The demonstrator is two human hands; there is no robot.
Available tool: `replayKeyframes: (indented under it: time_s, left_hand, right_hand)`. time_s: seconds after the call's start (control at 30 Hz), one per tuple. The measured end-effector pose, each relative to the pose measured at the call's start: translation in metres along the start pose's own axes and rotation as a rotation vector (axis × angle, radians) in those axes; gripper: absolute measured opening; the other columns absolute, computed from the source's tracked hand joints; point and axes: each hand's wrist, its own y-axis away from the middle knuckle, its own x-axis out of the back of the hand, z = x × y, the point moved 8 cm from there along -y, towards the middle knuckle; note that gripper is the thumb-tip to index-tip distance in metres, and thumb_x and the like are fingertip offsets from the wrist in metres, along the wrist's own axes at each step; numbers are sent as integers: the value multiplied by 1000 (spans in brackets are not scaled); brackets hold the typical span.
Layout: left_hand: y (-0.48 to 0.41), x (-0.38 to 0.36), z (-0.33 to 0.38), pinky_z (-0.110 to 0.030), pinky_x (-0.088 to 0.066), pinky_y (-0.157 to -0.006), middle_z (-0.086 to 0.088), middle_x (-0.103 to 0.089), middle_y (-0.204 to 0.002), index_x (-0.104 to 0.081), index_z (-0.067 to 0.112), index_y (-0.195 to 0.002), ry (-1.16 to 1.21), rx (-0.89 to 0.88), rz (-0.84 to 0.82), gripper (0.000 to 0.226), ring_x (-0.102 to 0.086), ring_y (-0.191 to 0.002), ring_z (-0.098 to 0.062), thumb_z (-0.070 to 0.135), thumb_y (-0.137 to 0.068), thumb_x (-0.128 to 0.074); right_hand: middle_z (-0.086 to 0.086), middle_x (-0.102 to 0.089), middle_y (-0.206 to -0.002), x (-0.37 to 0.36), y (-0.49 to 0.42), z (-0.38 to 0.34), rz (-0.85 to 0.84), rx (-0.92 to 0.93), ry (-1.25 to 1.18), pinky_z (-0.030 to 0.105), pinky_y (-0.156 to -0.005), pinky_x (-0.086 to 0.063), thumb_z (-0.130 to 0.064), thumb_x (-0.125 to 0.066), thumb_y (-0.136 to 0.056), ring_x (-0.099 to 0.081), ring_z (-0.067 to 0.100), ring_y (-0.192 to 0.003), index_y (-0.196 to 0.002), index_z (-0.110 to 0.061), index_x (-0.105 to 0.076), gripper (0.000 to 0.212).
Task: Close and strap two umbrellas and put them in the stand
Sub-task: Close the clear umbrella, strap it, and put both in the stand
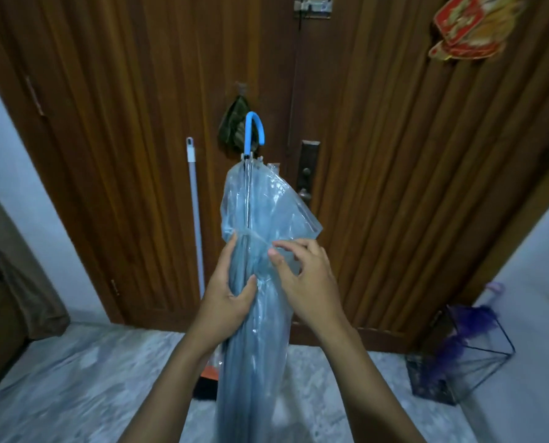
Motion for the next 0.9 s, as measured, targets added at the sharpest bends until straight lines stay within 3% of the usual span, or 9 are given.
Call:
replayKeyframes:
  time_s: [0.13, 0.23, 0.37, 0.43, 0.53, 0.6, 0.73, 0.8, 0.9]
  left_hand:
    - [-23, -23, -6, -27, -29, -117, 8, -33, -155, -24, 23, -153, 25, -16, -61, 74, -33, -141, -1, 1, -91, -59]
    - [-36, -38, -3, -23, -30, -116, 9, -33, -155, -23, 23, -153, 62, -31, -102, 74, -34, -140, -1, 0, -92, -59]
    - [-46, -57, 6, -4, -37, -99, 14, -35, -151, -23, 26, -152, 103, -47, -132, 74, -38, -131, 13, -3, -92, -58]
    - [-50, -64, 13, -1, -36, -96, 19, -35, -146, -23, 29, -149, 106, -74, -127, 74, -39, -127, 19, -4, -92, -57]
    - [-58, -65, 22, 4, -36, -87, 28, -35, -134, -25, 27, -143, 112, -104, -87, 70, -41, -114, 29, -8, -91, -56]
    - [-64, -61, 21, 1, -40, -87, 22, -41, -135, -28, 24, -145, 129, -102, -66, 68, -46, -114, 24, -6, -91, -57]
    - [-69, -53, 16, -6, -45, -89, 10, -47, -139, -25, 21, -151, 117, -100, -62, 72, -52, -118, 12, -2, -92, -59]
    - [-69, -49, 16, -7, -47, -88, 14, -47, -137, -26, 25, -151, 129, -99, -64, 72, -53, -116, 11, 0, -92, -59]
    - [-66, -43, 14, -5, -47, -84, 27, -45, -130, -27, 33, -147, 157, -88, -58, 71, -53, -113, 15, 3, -92, -60]
  right_hand:
    - [-9, -65, -100, 1, -16, 16, 53, -17, -1, 21, -82, -45, -39, -63, -94, -58, 7, -97, -95, -22, -72, 19]
    - [-9, -71, -93, 10, -19, 28, 55, -77, -104, 29, -82, -54, -39, -62, -94, -66, 5, -89, -93, -21, -69, 19]
    - [-6, -72, -85, 32, -26, 41, 72, -108, -167, 33, -77, -58, -39, -60, -95, -68, 7, -80, -93, -21, -67, 19]
    - [-5, -70, -74, 36, -29, 48, 22, -144, -284, 39, -70, -57, -36, -59, -97, -65, 11, -64, -93, -20, -64, 17]
    - [-6, -63, -61, 34, -32, 61, -84, -212, -438, 27, -57, -47, -31, -53, -101, -52, 12, -47, -93, -17, -64, 20]
    - [-8, -56, -62, 32, -31, 68, -135, -251, -485, 20, -57, -42, -33, -50, -102, -48, 9, -48, -92, -16, -70, 28]
    - [-6, -49, -64, 33, -27, 72, -177, -244, -463, 19, -62, -39, -38, -55, -99, -44, 7, -58, -80, -21, -71, 30]
    - [-18, -50, -53, 36, -26, 69, -187, -206, -427, 12, -58, -37, -39, -56, -98, -44, -3, -52, -75, -23, -67, 30]
    - [-21, -54, -50, 31, -25, 71, -200, -196, -425, 10, -58, -37, -37, -55, -99, -49, -5, -49, -74, -21, -63, 31]
